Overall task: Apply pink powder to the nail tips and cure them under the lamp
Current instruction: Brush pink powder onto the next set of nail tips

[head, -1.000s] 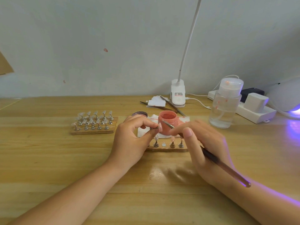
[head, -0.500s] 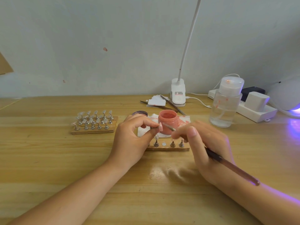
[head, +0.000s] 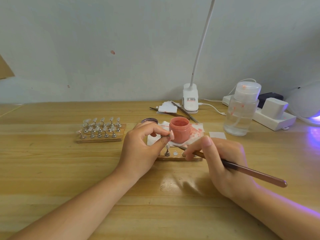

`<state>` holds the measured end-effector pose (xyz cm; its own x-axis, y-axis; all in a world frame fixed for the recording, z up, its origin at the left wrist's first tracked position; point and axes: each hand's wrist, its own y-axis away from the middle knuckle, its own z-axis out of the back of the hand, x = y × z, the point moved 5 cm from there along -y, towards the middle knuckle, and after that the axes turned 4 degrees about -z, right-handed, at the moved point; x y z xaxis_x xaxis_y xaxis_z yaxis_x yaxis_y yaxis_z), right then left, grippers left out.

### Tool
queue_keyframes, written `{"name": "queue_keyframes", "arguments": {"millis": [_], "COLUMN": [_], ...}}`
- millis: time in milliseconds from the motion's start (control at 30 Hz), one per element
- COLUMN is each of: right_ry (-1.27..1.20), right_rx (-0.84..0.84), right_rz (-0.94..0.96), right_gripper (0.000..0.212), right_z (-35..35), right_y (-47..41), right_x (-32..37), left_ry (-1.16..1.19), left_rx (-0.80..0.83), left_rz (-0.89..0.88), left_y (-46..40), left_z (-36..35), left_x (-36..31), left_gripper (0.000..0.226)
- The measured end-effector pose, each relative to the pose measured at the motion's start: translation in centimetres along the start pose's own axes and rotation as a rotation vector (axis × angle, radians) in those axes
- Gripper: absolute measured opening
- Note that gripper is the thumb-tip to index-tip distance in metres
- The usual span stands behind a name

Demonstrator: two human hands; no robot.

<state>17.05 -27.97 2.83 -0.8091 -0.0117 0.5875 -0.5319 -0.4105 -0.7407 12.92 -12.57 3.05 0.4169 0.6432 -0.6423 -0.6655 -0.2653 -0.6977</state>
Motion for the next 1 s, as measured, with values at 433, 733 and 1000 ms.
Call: {"name": "queue_keyframes", "arguments": {"millis": [433, 733, 1000], "right_ry": [0.097, -0.116, -0.059], "right_rx": [0.012, -0.056, -0.064], "right_rz": [-0.024, -0.028, -0.044], "right_gripper": [0.039, 0.043, 0.042], "right_z": [-0.17, 0.39, 0.39], "right_y": [-0.21, -0.30, -0.43], "right_x": [0.14, 0.67, 0.25], "left_ry": [0.000, -0.010, 0.002], "left_rx": [-0.008, 0.013, 0.033], "left_rz": [0.007, 0.040, 0.033], "left_y": [-0.04, 0.01, 0.10], "left_z": [-0.02, -0.03, -0.14], "left_x": [-0.01, -0.10, -0.06], "left_gripper": [0.033, 0.025, 0.021]}}
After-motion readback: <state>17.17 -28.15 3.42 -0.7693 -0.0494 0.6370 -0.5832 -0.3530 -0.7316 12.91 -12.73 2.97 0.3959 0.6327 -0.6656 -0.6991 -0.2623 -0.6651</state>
